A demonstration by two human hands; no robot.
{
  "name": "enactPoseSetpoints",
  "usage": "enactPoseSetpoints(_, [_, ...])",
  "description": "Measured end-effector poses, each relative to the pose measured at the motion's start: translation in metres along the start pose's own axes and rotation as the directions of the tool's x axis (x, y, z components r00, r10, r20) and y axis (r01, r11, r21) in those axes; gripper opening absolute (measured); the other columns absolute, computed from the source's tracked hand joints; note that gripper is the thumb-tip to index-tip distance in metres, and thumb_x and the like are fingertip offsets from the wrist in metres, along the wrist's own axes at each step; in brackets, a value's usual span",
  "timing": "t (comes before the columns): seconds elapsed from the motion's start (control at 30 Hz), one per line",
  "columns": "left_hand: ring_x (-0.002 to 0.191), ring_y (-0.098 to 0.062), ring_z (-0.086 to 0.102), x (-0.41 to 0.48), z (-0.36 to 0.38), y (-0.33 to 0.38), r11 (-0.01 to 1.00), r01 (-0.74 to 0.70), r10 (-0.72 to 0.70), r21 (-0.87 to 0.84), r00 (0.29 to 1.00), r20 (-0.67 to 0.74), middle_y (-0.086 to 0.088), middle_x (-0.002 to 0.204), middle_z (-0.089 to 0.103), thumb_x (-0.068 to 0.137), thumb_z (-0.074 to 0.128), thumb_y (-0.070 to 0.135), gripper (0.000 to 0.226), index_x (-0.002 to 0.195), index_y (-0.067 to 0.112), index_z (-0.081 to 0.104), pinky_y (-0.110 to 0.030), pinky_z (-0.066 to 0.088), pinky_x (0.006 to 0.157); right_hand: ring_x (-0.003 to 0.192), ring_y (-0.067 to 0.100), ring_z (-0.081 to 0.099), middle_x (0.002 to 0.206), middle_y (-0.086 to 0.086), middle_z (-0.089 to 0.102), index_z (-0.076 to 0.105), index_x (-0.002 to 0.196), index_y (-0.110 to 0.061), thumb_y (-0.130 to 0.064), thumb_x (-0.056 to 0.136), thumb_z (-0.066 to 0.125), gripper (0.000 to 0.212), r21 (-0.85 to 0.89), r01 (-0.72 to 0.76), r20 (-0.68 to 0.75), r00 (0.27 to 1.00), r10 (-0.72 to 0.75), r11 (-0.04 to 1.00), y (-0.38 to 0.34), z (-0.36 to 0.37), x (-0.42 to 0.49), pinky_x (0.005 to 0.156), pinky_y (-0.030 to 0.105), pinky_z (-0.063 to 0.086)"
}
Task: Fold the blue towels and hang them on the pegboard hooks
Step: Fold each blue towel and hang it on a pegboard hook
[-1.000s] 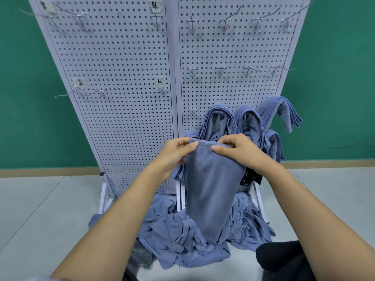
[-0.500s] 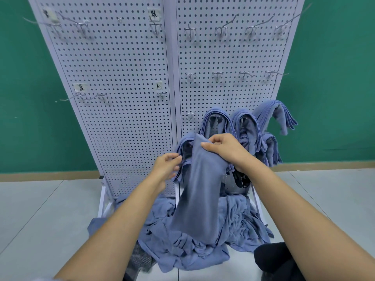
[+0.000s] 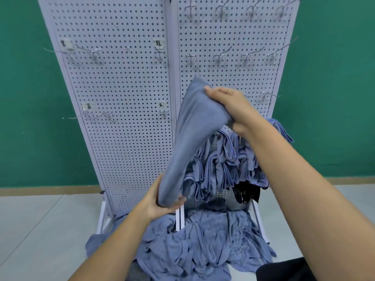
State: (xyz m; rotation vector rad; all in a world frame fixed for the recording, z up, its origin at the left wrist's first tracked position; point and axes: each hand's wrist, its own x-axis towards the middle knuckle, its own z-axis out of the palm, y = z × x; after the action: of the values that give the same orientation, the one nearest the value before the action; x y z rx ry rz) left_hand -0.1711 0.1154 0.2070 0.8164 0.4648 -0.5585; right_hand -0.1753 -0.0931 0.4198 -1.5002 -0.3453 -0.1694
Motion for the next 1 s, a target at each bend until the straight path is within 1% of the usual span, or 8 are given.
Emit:
enactPoseSetpoints(0.13, [0.060, -0.021, 0.067, -0.008, 0.003, 0.009, 0.994, -0.105, 0.104, 0.030, 0.993, 0.059, -0.009, 0.074, 0.071, 0.077, 0.065, 0.033, 0.027, 0.070, 0.007, 0.071, -0.027, 0.054, 0.051, 0.065, 0.013, 0.064, 0.069, 0.001, 0.070, 0.064, 0.084, -0.008, -0.023, 0.094, 0.060, 0.018, 0.097, -0.093, -0.178, 0.978, 0.109, 0.991, 0.036, -0.041, -0.007, 0.052, 0.021, 0.050])
enactPoseSetpoints(0.23, [0.058, -0.023, 0.070, -0.009, -0.012, 0.029, 0.975, -0.189, 0.196, 0.118, 0.980, -0.045, -0.009, 0.073, 0.073, 0.077, 0.070, 0.031, 0.021, 0.084, 0.011, 0.070, -0.034, 0.059, 0.053, 0.079, 0.020, 0.064, 0.095, 0.011, 0.068, 0.061, 0.113, -0.005, -0.032, 0.097, 0.053, 0.032, 0.093, -0.284, -0.305, 0.904, 0.299, 0.954, 0.087, -0.073, -0.017, 0.058, 0.025, 0.048])
enactPoseSetpoints(0.3, [0.065, -0.025, 0.071, -0.012, -0.027, 0.045, 0.956, -0.218, 0.233, 0.193, 0.971, -0.058, -0.011, 0.081, 0.073, 0.074, 0.073, 0.031, 0.029, 0.094, 0.010, 0.069, -0.038, 0.060, 0.060, 0.065, 0.014, 0.064, 0.088, 0.008, 0.067, 0.058, 0.113, -0.010, -0.035, 0.098, 0.050, 0.030, 0.068, -0.411, -0.327, 0.852, 0.410, 0.909, 0.119, -0.087, -0.028, 0.049, 0.021, 0.046])
enactPoseSetpoints(0.37, [0.066, -0.027, 0.071, -0.018, -0.037, 0.056, 0.937, -0.216, 0.232, 0.274, 0.972, -0.027, -0.014, 0.083, 0.073, 0.074, 0.073, 0.031, 0.034, 0.098, 0.007, 0.067, -0.040, 0.060, 0.059, 0.055, 0.013, 0.066, 0.078, 0.005, 0.070, 0.059, 0.110, -0.009, -0.035, 0.099, 0.048, 0.030, 0.080, -0.510, -0.290, 0.810, 0.509, 0.857, 0.144, -0.096, -0.040, 0.045, 0.021, 0.048])
enactPoseSetpoints(0.5, [0.076, -0.030, 0.072, -0.025, -0.056, 0.071, 0.893, -0.180, 0.188, 0.412, 0.982, 0.022, -0.019, 0.096, 0.072, 0.036, 0.097, 0.027, 0.065, 0.091, 0.001, 0.074, -0.044, 0.059, 0.061, 0.080, 0.022, 0.070, 0.096, 0.011, 0.073, 0.062, 0.113, -0.003, -0.032, 0.100, 0.046, 0.036, 0.095, -0.622, -0.136, 0.765, 0.629, 0.777, 0.175, -0.103, -0.052, 0.066, 0.034, 0.055])
enactPoseSetpoints(0.67, [0.073, -0.023, 0.070, -0.029, -0.072, 0.081, 0.869, -0.201, 0.248, 0.453, 0.968, -0.046, -0.012, 0.089, 0.073, 0.089, 0.058, 0.023, 0.023, 0.104, 0.007, 0.064, -0.036, 0.059, 0.061, 0.083, 0.016, 0.071, 0.096, 0.010, 0.074, 0.065, 0.101, -0.002, -0.012, 0.095, 0.054, 0.016, 0.083, -0.668, 0.064, 0.744, 0.665, 0.740, 0.184, -0.101, -0.059, 0.067, 0.026, 0.059])
enactPoseSetpoints(0.83, [0.086, -0.023, 0.066, -0.032, -0.081, 0.086, 0.760, -0.252, 0.366, 0.599, 0.927, -0.075, -0.016, 0.105, 0.069, 0.092, 0.059, 0.016, 0.024, 0.108, -0.002, 0.064, -0.032, 0.053, 0.073, 0.087, 0.019, 0.071, 0.106, 0.015, 0.071, 0.066, 0.107, 0.000, -0.012, 0.089, 0.062, 0.023, -0.018, -0.670, 0.131, 0.734, 0.666, 0.742, 0.191, -0.106, -0.060, 0.074, 0.027, 0.059])
enactPoseSetpoints(1.0, [0.081, -0.018, 0.072, -0.040, -0.081, 0.084, 0.705, -0.220, 0.320, 0.674, 0.947, -0.025, -0.011, 0.103, 0.073, 0.094, 0.056, 0.024, 0.029, 0.111, 0.002, 0.064, -0.025, 0.057, 0.061, 0.058, 0.014, 0.060, 0.084, 0.011, 0.067, 0.065, 0.112, 0.000, -0.027, 0.075, 0.078, 0.048, -0.055, -0.652, 0.126, 0.746, 0.653, 0.756, 0.198, -0.109, -0.058, 0.049, 0.020, 0.051])
